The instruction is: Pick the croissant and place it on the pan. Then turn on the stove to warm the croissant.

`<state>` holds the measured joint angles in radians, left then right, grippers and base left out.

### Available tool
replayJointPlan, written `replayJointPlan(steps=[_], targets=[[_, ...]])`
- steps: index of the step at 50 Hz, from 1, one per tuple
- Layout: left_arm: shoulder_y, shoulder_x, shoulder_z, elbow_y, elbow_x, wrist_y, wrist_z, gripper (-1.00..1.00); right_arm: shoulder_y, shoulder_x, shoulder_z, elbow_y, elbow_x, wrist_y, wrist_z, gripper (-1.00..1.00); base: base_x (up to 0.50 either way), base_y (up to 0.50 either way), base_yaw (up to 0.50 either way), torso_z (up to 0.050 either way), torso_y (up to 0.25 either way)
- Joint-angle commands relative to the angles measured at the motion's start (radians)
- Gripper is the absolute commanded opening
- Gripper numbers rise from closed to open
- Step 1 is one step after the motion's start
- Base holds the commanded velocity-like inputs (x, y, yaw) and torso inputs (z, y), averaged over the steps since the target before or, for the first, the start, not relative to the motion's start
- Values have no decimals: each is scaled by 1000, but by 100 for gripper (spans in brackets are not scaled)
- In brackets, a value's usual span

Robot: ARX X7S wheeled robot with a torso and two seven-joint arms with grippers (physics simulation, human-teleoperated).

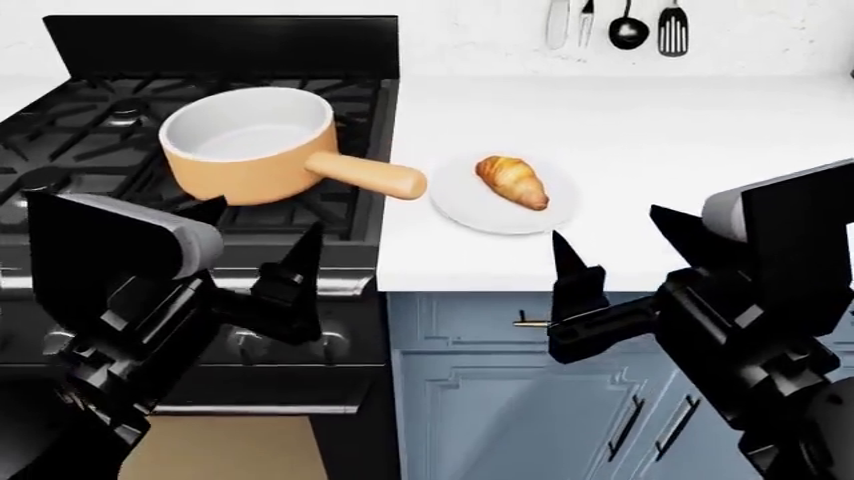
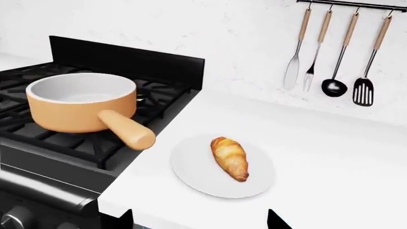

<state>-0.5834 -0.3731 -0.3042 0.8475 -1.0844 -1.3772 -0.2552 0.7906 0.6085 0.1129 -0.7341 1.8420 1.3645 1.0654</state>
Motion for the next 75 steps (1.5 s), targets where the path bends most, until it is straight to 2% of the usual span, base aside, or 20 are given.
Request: replayJointPlan(steps=[1, 28, 34, 40, 47, 58, 66, 70, 75], targets=[[-6, -10, 4, -2, -24, 3, -13, 100, 33, 31, -40, 10, 59, -29, 54, 100, 383, 0, 0, 0, 0], [8, -28, 3, -5, -71, 26, -46, 100, 82, 80, -122, 10, 122, -70, 114, 100, 380, 0, 0, 0, 0], [17, -34, 11, -7, -67, 39, -43, 100, 118, 98, -211, 29, 172, -64, 152, 100, 217, 0, 0, 0, 3], [25, -41, 18, -6, -58, 58, -35, 100, 227, 122, -296, 90, 233, -69, 193, 100, 0, 0, 0, 0, 0], [35, -48, 26, -10, -51, 72, -28, 100, 336, 119, -355, 228, 248, -19, 123, 100, 0, 0, 0, 0, 0], [21, -57, 23, -13, -81, 69, -45, 100, 463, 65, -391, 433, 129, 107, -71, 100, 0, 0, 0, 0, 0], [22, -64, 25, -9, -96, 70, -56, 100, 627, 50, -522, 586, 143, 177, -136, 100, 0, 0, 0, 0, 0], [26, -67, 32, -12, -83, 81, -52, 100, 726, 60, -656, 661, 169, 199, -177, 100, 0, 0, 0, 0, 0], [23, -70, 36, -14, -79, 89, -58, 100, 813, 57, -725, 713, 53, 199, -326, 100, 0, 0, 0, 0, 0]])
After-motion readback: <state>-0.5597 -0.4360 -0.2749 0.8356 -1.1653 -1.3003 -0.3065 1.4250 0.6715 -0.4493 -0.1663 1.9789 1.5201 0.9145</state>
